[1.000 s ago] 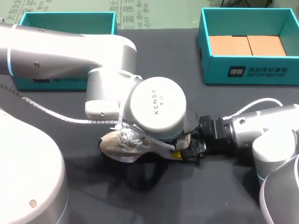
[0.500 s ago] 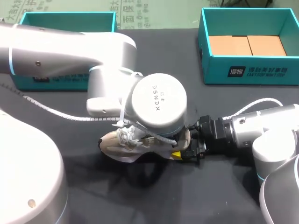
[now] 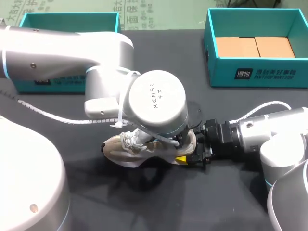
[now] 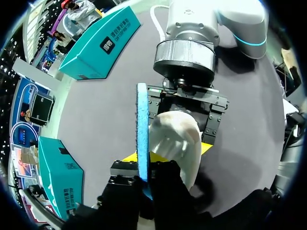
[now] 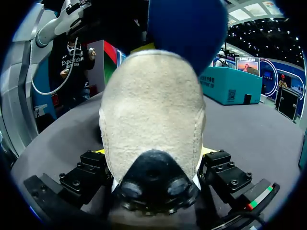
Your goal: Take the shoe out of the shoebox, open the shoe tongue, remove and reinsert the insole, then place the shoe into the shoebox
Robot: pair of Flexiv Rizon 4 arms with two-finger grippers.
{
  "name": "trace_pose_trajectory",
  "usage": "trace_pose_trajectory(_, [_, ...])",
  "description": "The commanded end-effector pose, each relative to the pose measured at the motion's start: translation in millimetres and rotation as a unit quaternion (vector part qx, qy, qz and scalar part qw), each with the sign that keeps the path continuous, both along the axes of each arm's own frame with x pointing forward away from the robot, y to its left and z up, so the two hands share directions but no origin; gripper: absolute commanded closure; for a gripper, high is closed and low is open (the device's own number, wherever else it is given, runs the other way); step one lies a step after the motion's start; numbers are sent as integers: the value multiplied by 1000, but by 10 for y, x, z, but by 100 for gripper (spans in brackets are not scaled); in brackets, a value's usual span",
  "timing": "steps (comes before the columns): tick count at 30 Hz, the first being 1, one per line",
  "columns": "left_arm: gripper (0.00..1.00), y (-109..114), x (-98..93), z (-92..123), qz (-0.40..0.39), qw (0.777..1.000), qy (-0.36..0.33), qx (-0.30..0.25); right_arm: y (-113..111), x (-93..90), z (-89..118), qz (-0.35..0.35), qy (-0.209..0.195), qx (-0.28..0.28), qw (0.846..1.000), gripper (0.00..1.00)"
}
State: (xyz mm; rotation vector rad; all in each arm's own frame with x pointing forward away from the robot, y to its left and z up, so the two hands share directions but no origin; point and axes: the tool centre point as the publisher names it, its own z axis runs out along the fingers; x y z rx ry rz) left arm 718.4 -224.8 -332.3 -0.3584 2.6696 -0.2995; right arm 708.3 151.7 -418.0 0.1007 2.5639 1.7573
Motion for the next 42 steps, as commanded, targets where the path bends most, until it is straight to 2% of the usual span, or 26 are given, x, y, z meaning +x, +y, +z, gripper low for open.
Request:
trace_pose_trajectory(1, [100,-3,27,-6,-5,1000,7,-5,28,6,-42,-1,0,-2,1000,100])
trace_pose_trajectory(7, [100,-123,75,85,-24,998,43,-31,28,6,-42,-1,0,-2,1000,100])
trace_pose_trajectory(15, [100,-398,157,261,-48,992,98,-68,28,6,-42,-1,0,-2,1000,100])
trace_pose_trajectory(27, [100,-691,109,540,-86,972,173,-136,28,6,-42,-1,0,-2,1000,100])
trace_pose_trajectory(30, [100,-741,91,626,-89,965,193,-155,28,6,-42,-1,0,-2,1000,100])
trace_pose_trajectory(42, [100,-741,91,626,-89,965,193,-155,28,6,-42,-1,0,-2,1000,100])
